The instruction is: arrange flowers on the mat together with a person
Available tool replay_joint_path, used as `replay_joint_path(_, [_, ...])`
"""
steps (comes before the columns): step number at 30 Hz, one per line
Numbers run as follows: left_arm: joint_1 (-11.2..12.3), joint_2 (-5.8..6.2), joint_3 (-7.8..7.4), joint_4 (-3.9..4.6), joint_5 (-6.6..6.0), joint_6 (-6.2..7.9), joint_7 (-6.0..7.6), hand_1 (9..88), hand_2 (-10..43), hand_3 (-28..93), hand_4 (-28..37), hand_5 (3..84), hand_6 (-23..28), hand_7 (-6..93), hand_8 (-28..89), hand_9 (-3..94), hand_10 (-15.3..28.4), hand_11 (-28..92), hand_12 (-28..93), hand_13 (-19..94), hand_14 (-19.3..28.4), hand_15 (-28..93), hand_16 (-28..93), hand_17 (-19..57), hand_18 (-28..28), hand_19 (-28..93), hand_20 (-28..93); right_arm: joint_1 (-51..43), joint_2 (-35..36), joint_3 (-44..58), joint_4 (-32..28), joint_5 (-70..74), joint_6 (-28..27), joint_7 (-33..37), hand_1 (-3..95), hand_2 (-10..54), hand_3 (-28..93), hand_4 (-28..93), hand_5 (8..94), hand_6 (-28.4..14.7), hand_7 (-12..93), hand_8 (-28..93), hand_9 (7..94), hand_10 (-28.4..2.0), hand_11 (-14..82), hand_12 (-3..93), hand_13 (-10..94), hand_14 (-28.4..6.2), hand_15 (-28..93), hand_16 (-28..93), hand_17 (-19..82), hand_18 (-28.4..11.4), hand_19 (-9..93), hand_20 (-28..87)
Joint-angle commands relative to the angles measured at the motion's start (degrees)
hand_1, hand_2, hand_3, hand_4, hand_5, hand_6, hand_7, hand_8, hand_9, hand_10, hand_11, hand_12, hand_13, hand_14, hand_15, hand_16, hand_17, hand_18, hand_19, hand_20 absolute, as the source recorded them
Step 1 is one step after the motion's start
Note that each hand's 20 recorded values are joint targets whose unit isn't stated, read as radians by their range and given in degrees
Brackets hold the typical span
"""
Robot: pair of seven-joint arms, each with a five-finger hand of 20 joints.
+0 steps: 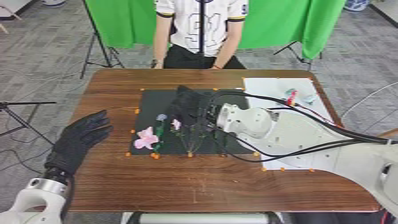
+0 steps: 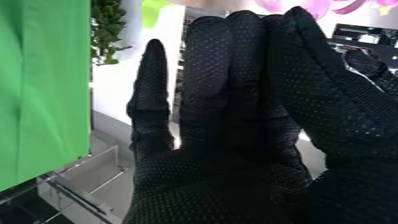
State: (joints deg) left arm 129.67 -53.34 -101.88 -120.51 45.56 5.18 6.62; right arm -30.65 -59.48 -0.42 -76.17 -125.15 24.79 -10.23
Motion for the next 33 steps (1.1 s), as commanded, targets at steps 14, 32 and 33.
replay_joint_path(14, [0.74, -0.45, -0.15, 0.02, 0.15, -0.43, -0.54, 26.5, -0.7, 72, -26.2, 36.9, 4.8, 17.9, -8, 32.4, 11.8, 24, 17, 28, 15.0, 34, -1, -5.8, 20.6, 49, 7, 1.09, -0.14, -0.43, 0.62, -0.04, 3.37, 2.61, 39.1, -9.5, 79, -28, 53.2, 5.1, 91, 24, 61.3, -5.6, 52.5, 55.1, 55, -5.3, 73, 32, 21, -13.0, 58, 37])
replay_joint_path(32, [1.20, -0.49, -0.46, -0.14, 0.14, -0.47, -0.47, 26.4, -0.7, 72, -26.2, 36.9, 4.8, 17.9, -8, 32.4, 11.9, 24, 17, 28, 15.0, 34, -1, -5.9, 20.6, 49, 7, -1.72, 1.39, 4.76, -1.34, 0.36, 1.98, -0.49, 33.0, -9.5, 79, -28, 49.9, 4.5, 65, 4, 55.8, -8.4, 50.9, 31.9, 55, -4.0, 64, 26, 20, -14.4, 58, 36])
replay_joint_path(33, [1.13, -0.53, -0.48, -0.11, 0.11, -0.51, -0.62, 26.4, -0.7, 72, -26.2, 36.9, 4.7, 17.9, -8, 32.4, 11.9, 24, 17, 28, 15.0, 34, -1, -5.9, 20.6, 49, 7, -2.09, 1.44, 5.45, -1.66, 0.63, 2.39, -0.42, 32.4, -9.5, 80, -28, 50.0, 4.5, 65, 4, 55.9, -8.5, 50.8, 31.8, 55, -4.1, 64, 26, 20, -14.4, 58, 36])
